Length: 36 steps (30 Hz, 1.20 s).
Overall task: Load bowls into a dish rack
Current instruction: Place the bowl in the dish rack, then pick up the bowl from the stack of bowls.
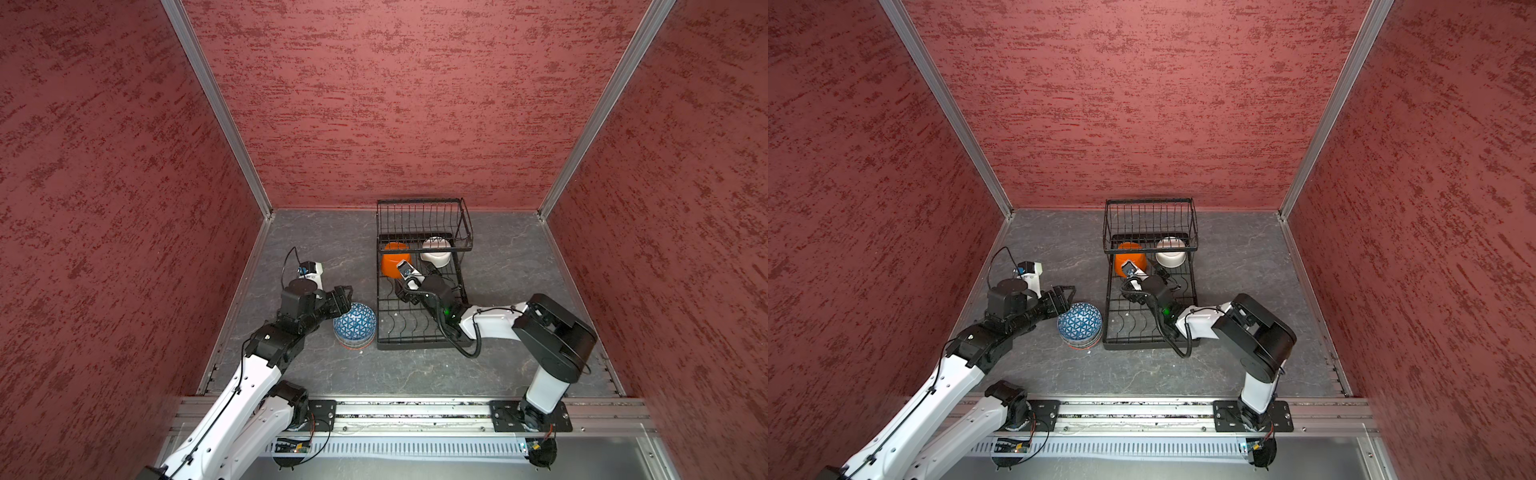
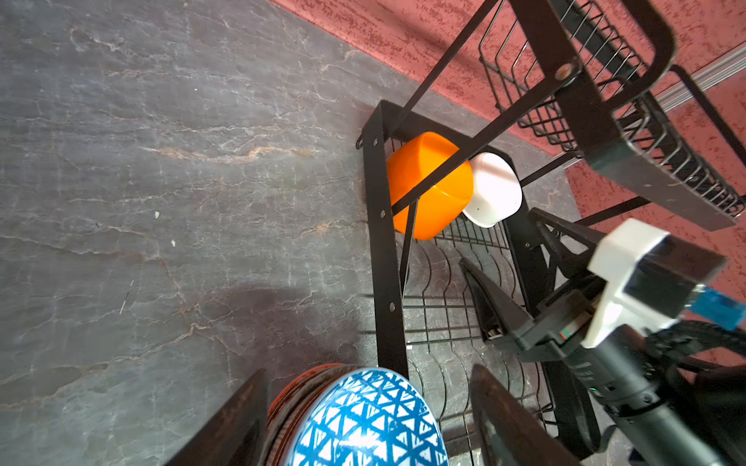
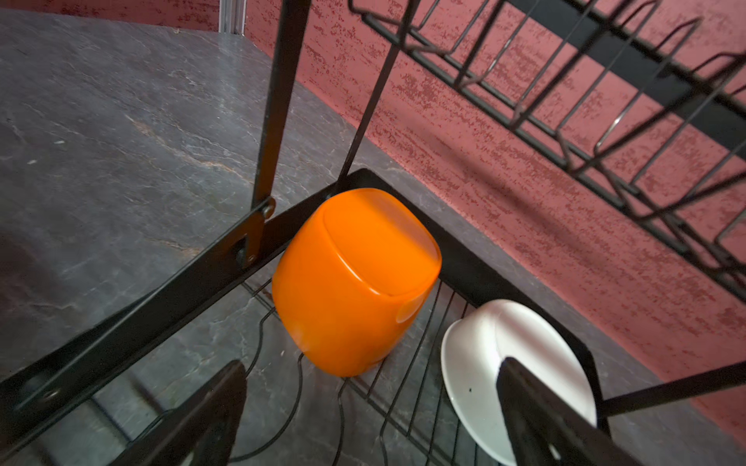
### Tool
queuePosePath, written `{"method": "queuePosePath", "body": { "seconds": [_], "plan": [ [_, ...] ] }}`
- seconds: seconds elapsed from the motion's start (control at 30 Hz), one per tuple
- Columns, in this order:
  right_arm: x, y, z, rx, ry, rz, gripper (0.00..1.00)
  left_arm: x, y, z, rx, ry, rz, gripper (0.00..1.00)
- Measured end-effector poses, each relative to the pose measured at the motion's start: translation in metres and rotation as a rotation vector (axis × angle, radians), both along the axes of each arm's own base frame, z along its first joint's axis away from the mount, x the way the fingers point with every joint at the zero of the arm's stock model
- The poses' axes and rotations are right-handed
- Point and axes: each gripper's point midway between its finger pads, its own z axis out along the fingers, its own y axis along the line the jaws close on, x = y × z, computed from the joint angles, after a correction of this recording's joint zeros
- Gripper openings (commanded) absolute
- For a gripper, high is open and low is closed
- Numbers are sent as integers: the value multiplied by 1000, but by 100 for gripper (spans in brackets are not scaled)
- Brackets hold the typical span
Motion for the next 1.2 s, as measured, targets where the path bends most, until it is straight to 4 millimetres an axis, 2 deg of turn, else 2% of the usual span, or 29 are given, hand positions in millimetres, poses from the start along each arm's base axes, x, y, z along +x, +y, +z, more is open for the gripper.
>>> {"method": "queuePosePath", "body": {
  "seconds": [0.23,0.5,0.93,1.2],
  "plan": [
    [-20,0,7,65,128,40,98,1,5,-1,13,40,29,78],
    [-38,-12,21,134,233,22,97,-3,7,-8,33,92,37,78],
    [-68,-48,23,217,453,-118,98,-4,11,0,68,147,51,80],
    [-79,-74,46,269,476,-220,99,-14,12,-10,120,234,49,83]
  ]
}}
